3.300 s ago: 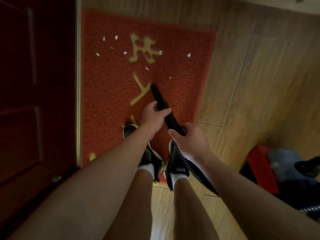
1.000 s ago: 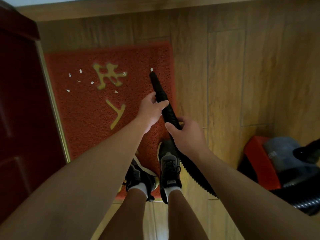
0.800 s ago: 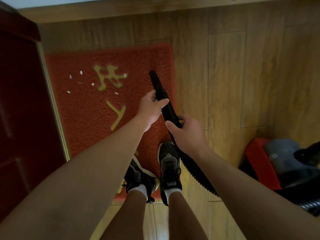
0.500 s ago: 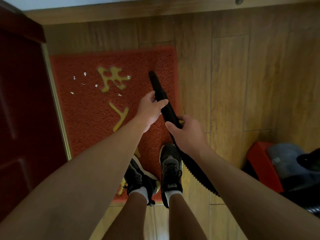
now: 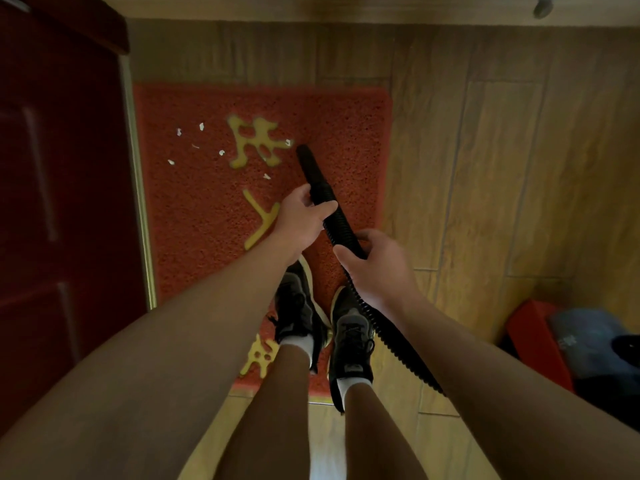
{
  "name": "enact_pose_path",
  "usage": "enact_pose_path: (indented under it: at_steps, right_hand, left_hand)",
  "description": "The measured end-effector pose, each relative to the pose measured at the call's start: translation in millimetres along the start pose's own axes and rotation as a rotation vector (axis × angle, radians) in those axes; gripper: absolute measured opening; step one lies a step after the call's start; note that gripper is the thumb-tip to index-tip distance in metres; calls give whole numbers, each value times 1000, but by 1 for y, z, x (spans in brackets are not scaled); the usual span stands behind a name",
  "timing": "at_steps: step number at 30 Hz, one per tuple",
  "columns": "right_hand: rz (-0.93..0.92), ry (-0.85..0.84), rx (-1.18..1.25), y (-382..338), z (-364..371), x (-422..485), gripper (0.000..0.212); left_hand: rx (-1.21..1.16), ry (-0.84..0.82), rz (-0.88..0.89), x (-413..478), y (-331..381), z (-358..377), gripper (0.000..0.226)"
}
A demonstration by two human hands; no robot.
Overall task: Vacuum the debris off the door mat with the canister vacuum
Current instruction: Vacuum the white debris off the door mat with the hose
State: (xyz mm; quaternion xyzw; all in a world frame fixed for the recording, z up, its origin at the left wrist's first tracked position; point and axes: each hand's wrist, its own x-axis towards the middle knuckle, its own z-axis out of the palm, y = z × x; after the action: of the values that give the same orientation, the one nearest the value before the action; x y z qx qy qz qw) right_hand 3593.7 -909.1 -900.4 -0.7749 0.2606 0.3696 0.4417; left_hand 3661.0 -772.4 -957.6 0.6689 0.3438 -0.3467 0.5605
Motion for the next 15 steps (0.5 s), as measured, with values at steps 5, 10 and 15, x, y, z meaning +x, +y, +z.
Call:
enact_pose_path:
  at_steps: [5,10,15]
  right_hand:
    - [-10,13,-31,-13,6,3,33]
    - [-5,16,-63,-19,9,7,37]
    - [-3,29,-110,-25,13,8,38]
  left_hand:
    - [32,11,8,1,2,-12,46]
    - [-15,36,4,4,2,-17,50]
    - [-26,11,2,9,-1,-26,33]
